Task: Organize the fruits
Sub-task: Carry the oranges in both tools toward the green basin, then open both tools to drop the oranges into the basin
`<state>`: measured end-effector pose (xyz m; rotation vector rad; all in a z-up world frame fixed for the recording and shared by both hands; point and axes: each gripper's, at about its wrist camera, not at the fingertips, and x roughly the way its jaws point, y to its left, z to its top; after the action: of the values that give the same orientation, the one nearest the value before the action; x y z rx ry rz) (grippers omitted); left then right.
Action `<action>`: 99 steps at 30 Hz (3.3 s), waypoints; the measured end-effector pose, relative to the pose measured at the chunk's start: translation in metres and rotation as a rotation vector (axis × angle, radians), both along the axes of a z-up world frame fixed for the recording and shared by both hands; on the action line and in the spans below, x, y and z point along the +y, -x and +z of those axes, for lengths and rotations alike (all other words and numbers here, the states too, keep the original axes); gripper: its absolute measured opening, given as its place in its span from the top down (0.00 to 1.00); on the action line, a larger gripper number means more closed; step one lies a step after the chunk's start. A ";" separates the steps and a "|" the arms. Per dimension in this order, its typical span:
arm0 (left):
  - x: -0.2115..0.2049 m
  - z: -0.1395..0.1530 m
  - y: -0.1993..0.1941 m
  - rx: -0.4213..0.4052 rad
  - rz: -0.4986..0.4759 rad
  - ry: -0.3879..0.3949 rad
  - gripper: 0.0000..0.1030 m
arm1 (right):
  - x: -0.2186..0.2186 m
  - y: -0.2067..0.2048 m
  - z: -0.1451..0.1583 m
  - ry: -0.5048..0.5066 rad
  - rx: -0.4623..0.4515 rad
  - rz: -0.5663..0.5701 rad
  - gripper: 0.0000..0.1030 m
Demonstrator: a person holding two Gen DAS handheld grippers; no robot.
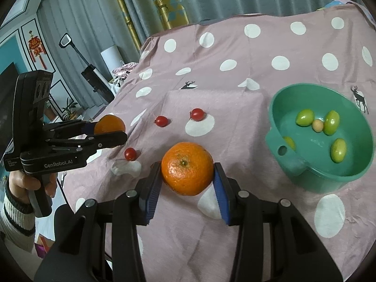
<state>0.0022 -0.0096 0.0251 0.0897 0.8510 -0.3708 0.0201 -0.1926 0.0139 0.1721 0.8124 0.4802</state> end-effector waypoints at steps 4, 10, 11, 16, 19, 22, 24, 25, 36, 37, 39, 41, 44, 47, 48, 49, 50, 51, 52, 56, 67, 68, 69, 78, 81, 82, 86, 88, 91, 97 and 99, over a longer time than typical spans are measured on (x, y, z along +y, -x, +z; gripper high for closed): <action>-0.009 0.006 -0.001 -0.014 -0.017 -0.007 0.54 | -0.008 0.002 0.002 -0.005 -0.010 -0.018 0.58; -0.024 0.012 -0.004 -0.029 -0.048 -0.016 0.54 | -0.021 0.001 0.005 -0.016 -0.024 -0.048 0.58; -0.027 0.013 -0.004 -0.031 -0.054 -0.019 0.54 | -0.023 0.001 0.005 -0.017 -0.026 -0.052 0.58; -0.042 0.017 -0.007 -0.040 -0.084 -0.027 0.54 | -0.034 0.002 0.006 -0.026 -0.031 -0.072 0.58; -0.052 0.019 -0.009 -0.045 -0.104 -0.031 0.54 | -0.039 0.003 0.005 -0.028 -0.032 -0.086 0.58; -0.062 0.018 -0.011 -0.047 -0.123 -0.038 0.54 | -0.045 0.002 0.005 -0.027 -0.035 -0.095 0.58; -0.066 0.018 -0.012 -0.046 -0.134 -0.039 0.54 | -0.049 0.003 0.005 -0.026 -0.037 -0.101 0.58; -0.069 0.017 -0.013 -0.046 -0.138 -0.039 0.54 | -0.052 0.003 0.005 -0.025 -0.038 -0.105 0.58; -0.101 0.013 -0.027 -0.040 -0.194 -0.061 0.54 | -0.081 -0.003 0.000 -0.036 -0.043 -0.170 0.58; -0.105 0.013 -0.028 -0.041 -0.201 -0.065 0.54 | -0.084 -0.004 0.000 -0.036 -0.044 -0.176 0.58; -0.113 0.013 -0.031 -0.043 -0.216 -0.072 0.54 | -0.088 -0.005 -0.001 -0.038 -0.046 -0.185 0.58; -0.120 0.013 -0.035 -0.044 -0.228 -0.076 0.54 | -0.093 -0.007 -0.001 -0.040 -0.048 -0.197 0.58; -0.130 0.012 -0.040 -0.044 -0.246 -0.080 0.54 | -0.100 -0.009 -0.003 -0.042 -0.049 -0.210 0.58; -0.139 0.011 -0.046 -0.044 -0.262 -0.080 0.54 | -0.107 -0.010 -0.004 -0.045 -0.050 -0.225 0.58; -0.142 0.012 -0.048 -0.045 -0.267 -0.078 0.54 | -0.110 -0.011 -0.005 -0.046 -0.050 -0.230 0.58; -0.146 0.012 -0.049 -0.046 -0.273 -0.076 0.54 | -0.111 -0.011 -0.006 -0.046 -0.049 -0.233 0.58; -0.149 0.011 -0.051 -0.046 -0.278 -0.075 0.54 | -0.112 -0.012 -0.006 -0.045 -0.048 -0.238 0.58; -0.152 0.011 -0.052 -0.046 -0.281 -0.074 0.54 | -0.115 -0.012 -0.007 -0.044 -0.046 -0.243 0.58; -0.155 0.010 -0.054 -0.045 -0.287 -0.071 0.54 | -0.116 -0.013 -0.008 -0.044 -0.045 -0.245 0.58; -0.168 0.008 -0.060 -0.042 -0.306 -0.074 0.54 | -0.122 -0.016 -0.011 -0.045 -0.041 -0.261 0.58; -0.193 -0.001 -0.077 -0.038 -0.337 -0.083 0.54 | -0.136 -0.025 -0.019 -0.035 -0.029 -0.288 0.58; -0.195 -0.002 -0.079 -0.035 -0.341 -0.083 0.54 | -0.137 -0.026 -0.020 -0.033 -0.027 -0.289 0.57; -0.198 -0.004 -0.081 -0.032 -0.344 -0.082 0.54 | -0.138 -0.027 -0.021 -0.030 -0.022 -0.292 0.57; -0.216 -0.018 -0.090 0.004 -0.365 -0.074 0.54 | -0.145 -0.032 -0.027 -0.007 -0.002 -0.309 0.57; -0.218 -0.019 -0.091 0.003 -0.365 -0.081 0.54 | -0.144 -0.032 -0.027 0.001 -0.003 -0.305 0.57; -0.218 -0.019 -0.091 0.003 -0.364 -0.081 0.54 | -0.144 -0.033 -0.027 0.004 -0.003 -0.304 0.56; -0.218 -0.018 -0.088 -0.007 -0.360 -0.087 0.54 | -0.145 -0.032 -0.024 -0.009 -0.012 -0.311 0.54; -0.215 -0.016 -0.087 -0.011 -0.350 -0.087 0.54 | -0.144 -0.030 -0.022 -0.002 -0.018 -0.316 0.52; -0.208 -0.013 -0.083 -0.015 -0.338 -0.083 0.54 | -0.142 -0.026 -0.019 -0.004 -0.024 -0.313 0.51; -0.187 -0.005 -0.072 -0.027 -0.297 -0.074 0.41 | -0.135 -0.012 -0.006 -0.021 -0.046 -0.311 0.43; -0.175 -0.004 -0.066 -0.026 -0.275 -0.075 0.37 | -0.131 -0.007 -0.002 -0.017 -0.052 -0.311 0.38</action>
<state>0.0677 -0.1847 0.0213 0.2822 0.8281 -0.5945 0.0275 -0.3234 0.0119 0.2955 0.7150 0.1977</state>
